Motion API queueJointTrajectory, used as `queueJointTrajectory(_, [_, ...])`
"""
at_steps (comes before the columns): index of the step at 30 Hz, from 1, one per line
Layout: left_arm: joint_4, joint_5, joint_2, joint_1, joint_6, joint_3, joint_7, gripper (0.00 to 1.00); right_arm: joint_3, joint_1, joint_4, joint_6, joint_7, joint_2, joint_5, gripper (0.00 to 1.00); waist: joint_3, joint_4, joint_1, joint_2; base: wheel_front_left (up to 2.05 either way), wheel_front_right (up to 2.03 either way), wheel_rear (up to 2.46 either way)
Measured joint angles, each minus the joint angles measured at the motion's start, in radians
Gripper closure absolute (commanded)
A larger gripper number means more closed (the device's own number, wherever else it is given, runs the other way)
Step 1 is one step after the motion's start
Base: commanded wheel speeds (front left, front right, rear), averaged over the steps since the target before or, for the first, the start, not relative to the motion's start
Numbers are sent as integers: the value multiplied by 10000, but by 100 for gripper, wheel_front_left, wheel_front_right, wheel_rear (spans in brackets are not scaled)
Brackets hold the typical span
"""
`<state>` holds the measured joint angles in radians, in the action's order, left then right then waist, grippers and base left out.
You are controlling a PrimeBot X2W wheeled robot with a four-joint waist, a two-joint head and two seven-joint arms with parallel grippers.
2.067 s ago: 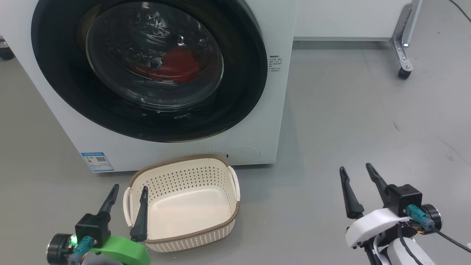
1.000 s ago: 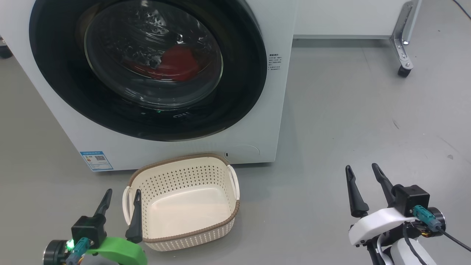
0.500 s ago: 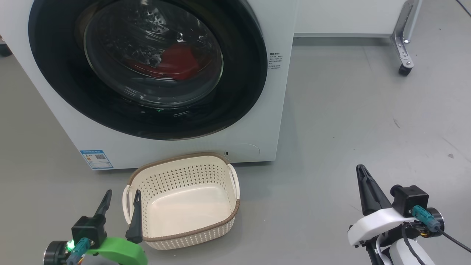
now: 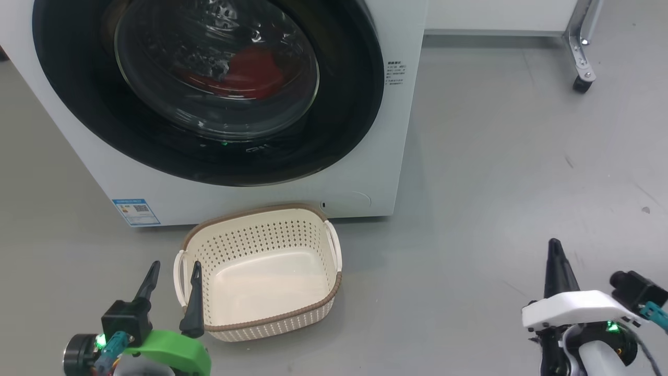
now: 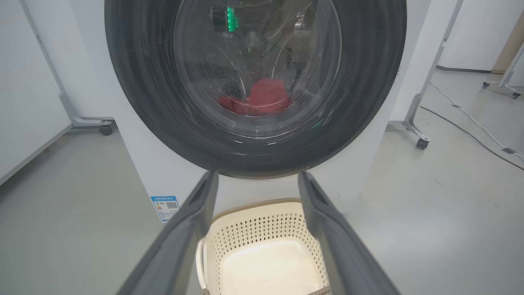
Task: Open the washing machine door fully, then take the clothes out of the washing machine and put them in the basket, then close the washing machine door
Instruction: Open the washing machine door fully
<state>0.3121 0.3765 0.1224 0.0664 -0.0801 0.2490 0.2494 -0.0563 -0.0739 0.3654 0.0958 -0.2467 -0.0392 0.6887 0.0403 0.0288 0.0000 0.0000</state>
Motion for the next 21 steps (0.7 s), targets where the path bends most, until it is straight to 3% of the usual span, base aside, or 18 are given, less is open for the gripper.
queueJointTrajectory(5, [-105, -4, -21, 262, 0, 6, 0, 0, 322, -383, 142, 169, 253, -4, 2502, 100, 300, 63, 0, 0, 0, 0, 0])
queueJointTrajectory(8, [-205, -31, -29, 364, 6, 21, 0, 0, 311, -840, 140, 174, 614, -8, 4541, 100, 499, 109, 0, 0, 0, 0, 0])
queueJointTrajectory(15, [-422, -104, -107, 759, 75, 102, 15, 0, 449, -2028, 111, 174, 1563, -36, 7892, 100, 1035, 261, 0, 0, 0, 0, 0])
queueJointTrajectory(21, [-623, -251, -148, 1204, 209, 144, 17, 0, 520, -3318, -15, 174, 2345, -79, 9123, 100, 1594, 432, 0, 0, 0, 0, 0])
